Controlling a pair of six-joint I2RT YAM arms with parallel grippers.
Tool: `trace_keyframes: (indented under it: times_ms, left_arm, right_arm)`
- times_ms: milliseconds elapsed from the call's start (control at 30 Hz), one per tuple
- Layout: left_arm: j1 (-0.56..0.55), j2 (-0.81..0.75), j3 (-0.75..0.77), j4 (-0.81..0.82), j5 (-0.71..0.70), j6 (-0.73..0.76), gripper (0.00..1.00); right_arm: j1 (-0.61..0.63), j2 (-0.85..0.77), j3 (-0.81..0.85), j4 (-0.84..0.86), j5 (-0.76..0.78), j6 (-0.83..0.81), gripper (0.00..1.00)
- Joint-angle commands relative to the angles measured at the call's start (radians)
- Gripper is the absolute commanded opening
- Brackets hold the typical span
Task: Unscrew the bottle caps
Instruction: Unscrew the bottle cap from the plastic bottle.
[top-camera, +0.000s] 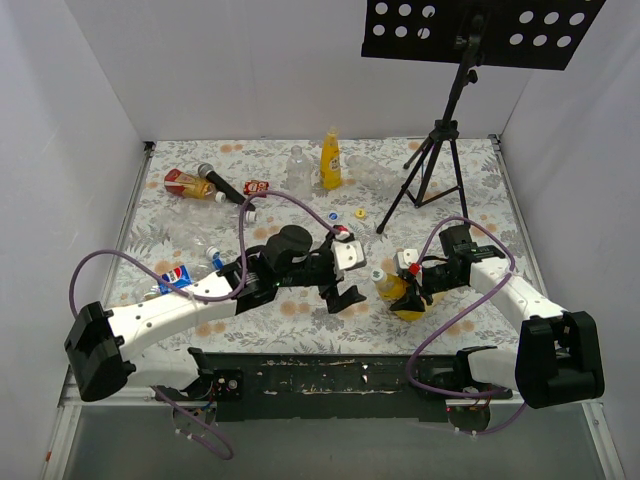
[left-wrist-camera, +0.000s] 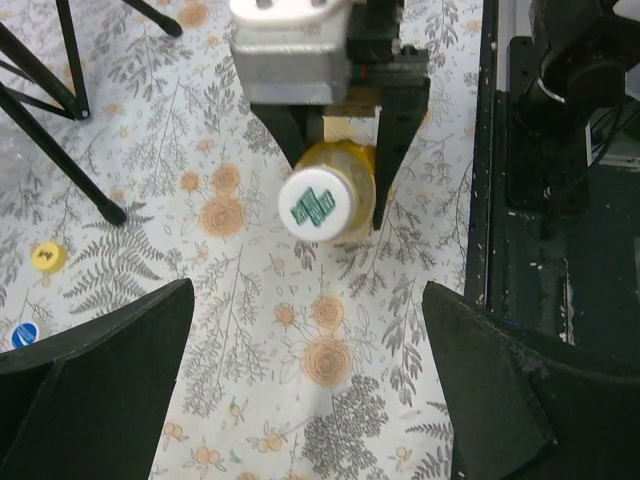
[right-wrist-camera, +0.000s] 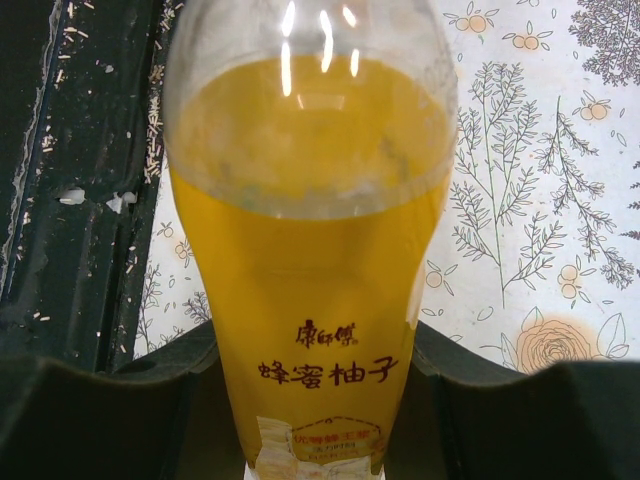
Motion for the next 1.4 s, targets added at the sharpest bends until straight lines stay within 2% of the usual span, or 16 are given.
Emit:
trace_keyframes:
  times_ms: [0, 167, 433, 667, 767, 833, 933, 967, 1000, 1100, 1167, 1267, 1333, 1367]
  left_arm:
    - [0.029, 0.047, 0.094, 0.059, 0.094, 0.039, 0.98]
    - [0.042, 0.108, 0.140, 0.056, 0.137, 0.038, 0.95]
    - [0.049, 0.201, 0.228, -0.029, 0.226, 0.061, 0.65]
    - [0.050, 0.214, 0.232, -0.039, 0.249, 0.066, 0.54]
    - [0.050, 0.219, 0.237, -0.041, 0.255, 0.061, 0.42]
    - [0.052, 0.224, 0.239, -0.041, 0.260, 0.056, 0.37]
    - [0.052, 0.234, 0.249, -0.050, 0.257, 0.035, 0.21]
    - [0.052, 0.234, 0.252, -0.052, 0.252, 0.024, 0.13]
    - [0.053, 0.237, 0.257, -0.055, 0.246, -0.009, 0.02]
    - [0.053, 0.237, 0.286, -0.061, 0.208, -0.181, 0.00]
    - [0.053, 0.242, 0.317, -0.081, 0.177, -0.413, 0.00]
    - [0.052, 0.231, 0.329, -0.133, 0.064, -0.879, 0.00]
    - [0.035, 0.219, 0.320, -0.164, 0.031, -1.070, 0.00]
    - [0.007, 0.213, 0.323, -0.167, -0.013, -1.118, 0.00]
  right_arm:
    - [0.001, -0.020, 0.032, 0.009, -0.067, -0.012, 0.01]
    - [0.001, -0.025, 0.034, 0.009, -0.067, -0.011, 0.01]
    - [0.002, -0.022, 0.034, 0.006, -0.066, -0.014, 0.01]
    - [0.001, -0.022, 0.034, 0.007, -0.066, -0.012, 0.01]
    - [0.001, -0.020, 0.034, 0.007, -0.066, -0.013, 0.01]
    - [0.001, -0.020, 0.034, 0.007, -0.066, -0.014, 0.01]
    - [0.001, -0.020, 0.034, 0.007, -0.064, -0.013, 0.01]
    - [0.001, -0.020, 0.034, 0.007, -0.064, -0.012, 0.01]
    - [0.001, -0.020, 0.034, 0.006, -0.064, -0.014, 0.01]
    - [0.001, -0.019, 0.034, 0.007, -0.063, -0.014, 0.01]
    - [0.001, -0.019, 0.034, 0.007, -0.061, -0.014, 0.01]
    - [0.001, -0.017, 0.036, 0.009, -0.061, -0.014, 0.01]
    - [0.001, -0.013, 0.036, 0.007, -0.064, -0.013, 0.01]
    - [0.002, -0.008, 0.037, 0.007, -0.067, -0.012, 0.01]
